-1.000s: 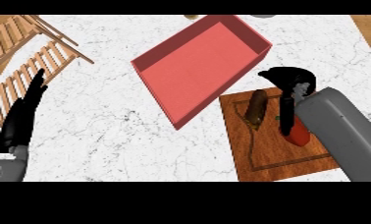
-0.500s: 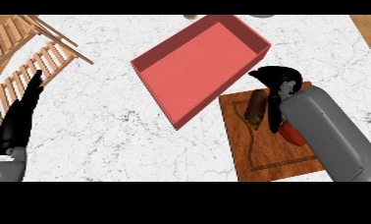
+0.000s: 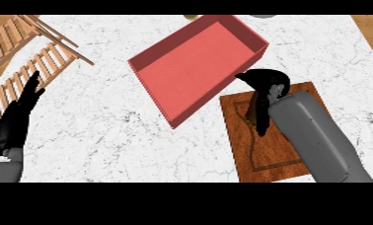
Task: Pick the sweet potato from the cutting board and place it in the cardboard box
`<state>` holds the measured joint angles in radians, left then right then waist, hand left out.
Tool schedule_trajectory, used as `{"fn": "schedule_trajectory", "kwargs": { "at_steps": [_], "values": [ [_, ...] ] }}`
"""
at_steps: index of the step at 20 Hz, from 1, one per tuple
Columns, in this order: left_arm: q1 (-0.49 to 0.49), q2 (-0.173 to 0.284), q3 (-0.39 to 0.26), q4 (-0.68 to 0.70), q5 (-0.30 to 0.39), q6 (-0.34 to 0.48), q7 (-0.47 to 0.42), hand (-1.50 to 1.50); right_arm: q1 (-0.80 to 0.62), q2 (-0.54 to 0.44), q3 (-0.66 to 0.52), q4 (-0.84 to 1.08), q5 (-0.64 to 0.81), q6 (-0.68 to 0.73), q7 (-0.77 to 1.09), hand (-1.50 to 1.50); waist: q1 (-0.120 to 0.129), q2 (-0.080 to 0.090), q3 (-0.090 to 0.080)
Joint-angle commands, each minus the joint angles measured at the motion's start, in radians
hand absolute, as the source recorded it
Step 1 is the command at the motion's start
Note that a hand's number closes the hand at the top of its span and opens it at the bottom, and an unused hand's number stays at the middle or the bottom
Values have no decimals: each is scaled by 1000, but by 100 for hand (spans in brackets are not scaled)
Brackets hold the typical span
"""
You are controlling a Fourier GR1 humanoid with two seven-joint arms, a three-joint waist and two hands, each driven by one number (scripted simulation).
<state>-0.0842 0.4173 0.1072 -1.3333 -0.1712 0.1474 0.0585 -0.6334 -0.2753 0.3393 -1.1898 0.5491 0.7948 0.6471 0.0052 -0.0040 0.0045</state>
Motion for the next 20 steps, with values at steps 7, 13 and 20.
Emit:
{"fn": "schedule_trajectory", "kwargs": {
  "at_steps": [7,13,20],
  "values": [
    [-2,-17,20,-5,-10,-30,3,0,9,62,13,83,74,50,82,-150,3,6,-5],
    [-41,-19,46,-7,-26,-35,37,0,59,38,12,97,155,7,34,-150,0,5,-4],
    [-13,-41,48,19,-38,-42,-21,0,63,7,127,129,356,-239,-157,150,2,6,-4]
  ]
}}
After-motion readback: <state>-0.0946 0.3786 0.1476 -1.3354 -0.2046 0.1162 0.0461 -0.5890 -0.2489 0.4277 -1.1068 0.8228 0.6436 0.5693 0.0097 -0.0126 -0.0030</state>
